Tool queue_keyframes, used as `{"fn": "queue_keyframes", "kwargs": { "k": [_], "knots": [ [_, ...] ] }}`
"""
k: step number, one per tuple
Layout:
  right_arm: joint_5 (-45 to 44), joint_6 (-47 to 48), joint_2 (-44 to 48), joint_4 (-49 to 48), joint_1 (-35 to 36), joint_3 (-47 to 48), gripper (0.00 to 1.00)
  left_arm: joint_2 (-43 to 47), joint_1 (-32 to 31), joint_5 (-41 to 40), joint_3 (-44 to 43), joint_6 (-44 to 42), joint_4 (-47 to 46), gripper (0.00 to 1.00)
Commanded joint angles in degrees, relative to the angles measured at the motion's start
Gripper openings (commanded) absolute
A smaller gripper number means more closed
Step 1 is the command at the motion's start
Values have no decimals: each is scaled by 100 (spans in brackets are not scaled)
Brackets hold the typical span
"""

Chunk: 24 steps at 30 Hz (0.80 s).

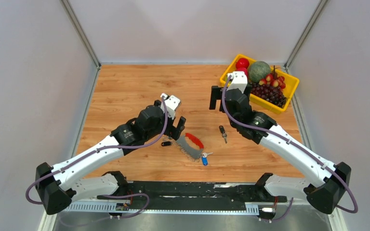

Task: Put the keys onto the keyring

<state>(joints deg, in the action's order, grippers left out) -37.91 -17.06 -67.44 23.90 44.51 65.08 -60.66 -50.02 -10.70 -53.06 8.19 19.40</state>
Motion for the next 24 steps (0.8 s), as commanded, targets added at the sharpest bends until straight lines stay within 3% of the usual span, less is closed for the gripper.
{"fn": "queue_keyframes", "kwargs": {
  "k": [1, 7, 10, 16, 24],
  "knots": [
    [421, -142, 334, 288, 31, -281, 100, 200, -34, 348, 279, 362, -379, 100],
    [623, 66, -21, 1188, 31, -174, 100, 515, -36, 514, 730, 411, -493, 100],
    [797, 80, -91, 1186, 30, -266, 100, 784, -40, 201, 1036, 489, -587, 100],
    [281, -117, -220, 1205, 31, -256, 100, 1215, -43, -519, 1307, 852, -650, 100],
    [1579, 357, -441, 1199, 199, -56, 100, 1379, -41, -698, 1585, 1379, -742, 100]
  ]
}}
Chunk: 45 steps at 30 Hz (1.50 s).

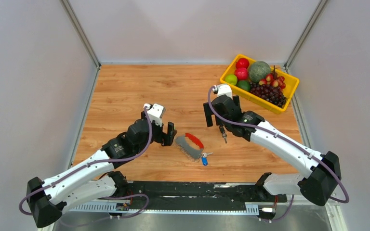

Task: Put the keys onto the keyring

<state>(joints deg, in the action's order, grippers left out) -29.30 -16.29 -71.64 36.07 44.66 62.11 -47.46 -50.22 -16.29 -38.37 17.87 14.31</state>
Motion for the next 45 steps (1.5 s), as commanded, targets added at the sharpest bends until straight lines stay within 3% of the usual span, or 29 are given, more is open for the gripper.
{"fn": "queue_keyframes", "kwargs": {
  "k": [1, 12, 21, 29, 45],
  "knots": [
    [725, 324, -18, -44, 307, 202, 100, 56, -22, -125, 171, 437, -270, 100],
    [844, 608, -90, -223, 2140, -349, 98, 275, -23, -538, 475, 687, -149, 100],
    [101, 111, -560, -286, 3326, -810, 82, 595, -10, -808, 652, 989, 146, 100],
    [348, -267, -840, -528, 3542, -1177, 55, 773, -3, -743, 623, 994, 227, 100],
    [-439, -541, -2011, -709, 3755, -1094, 50, 679, -8, -792, 584, 1018, 223, 100]
  ]
}}
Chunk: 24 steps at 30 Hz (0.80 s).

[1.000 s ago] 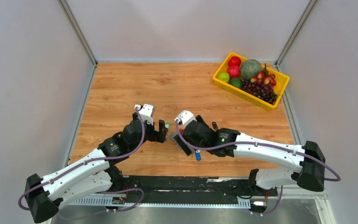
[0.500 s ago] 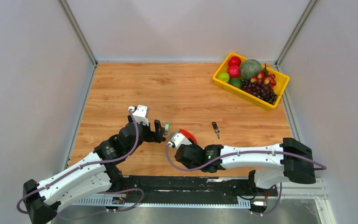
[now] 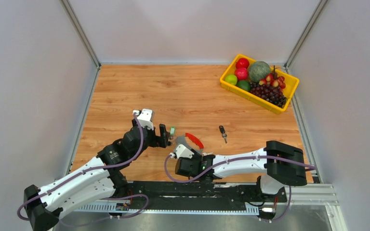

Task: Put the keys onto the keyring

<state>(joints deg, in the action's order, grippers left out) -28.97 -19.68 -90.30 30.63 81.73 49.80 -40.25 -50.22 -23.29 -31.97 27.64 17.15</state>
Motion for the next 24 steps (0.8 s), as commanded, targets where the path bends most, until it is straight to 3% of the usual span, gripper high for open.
{"fn": "queue_keyframes", "kwargs": {
  "k": [1, 24],
  "knots": [
    [-509, -205, -183, -169, 46, 157, 50, -79, -4, -96, -56, 29, -69, 100],
    [-823, 155, -668, -460, -40, 232, 38, -368, -3, -118, -278, -74, -111, 100]
  ]
}}
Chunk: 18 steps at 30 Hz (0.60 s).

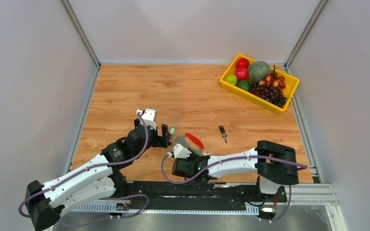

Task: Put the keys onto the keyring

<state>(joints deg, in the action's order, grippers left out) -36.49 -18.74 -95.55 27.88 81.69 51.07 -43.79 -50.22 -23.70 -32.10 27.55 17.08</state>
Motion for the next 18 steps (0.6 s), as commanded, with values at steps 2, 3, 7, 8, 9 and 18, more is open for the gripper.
{"fn": "queue_keyframes", "kwargs": {
  "k": [2, 3, 7, 8, 9, 18],
  "knots": [
    [-69, 75, -148, -194, -61, 83, 37, -33, -5, -80, -262, -61, -116, 100],
    [-70, 81, -148, -205, -77, 73, 37, -57, -6, -73, -262, -60, -121, 100],
    [-69, 58, -140, -215, -121, 10, 35, -125, -5, -63, -267, -42, -138, 100],
    [-69, 48, -133, -214, -138, -10, 34, -141, -5, -64, -265, -40, -153, 100],
    [-67, 47, -127, -223, -156, -32, 34, -168, -6, -51, -268, -33, -157, 100],
    [-4, 48, -15, -224, -303, -197, 33, -339, -1, 32, -310, 21, -263, 100]
  ]
}}
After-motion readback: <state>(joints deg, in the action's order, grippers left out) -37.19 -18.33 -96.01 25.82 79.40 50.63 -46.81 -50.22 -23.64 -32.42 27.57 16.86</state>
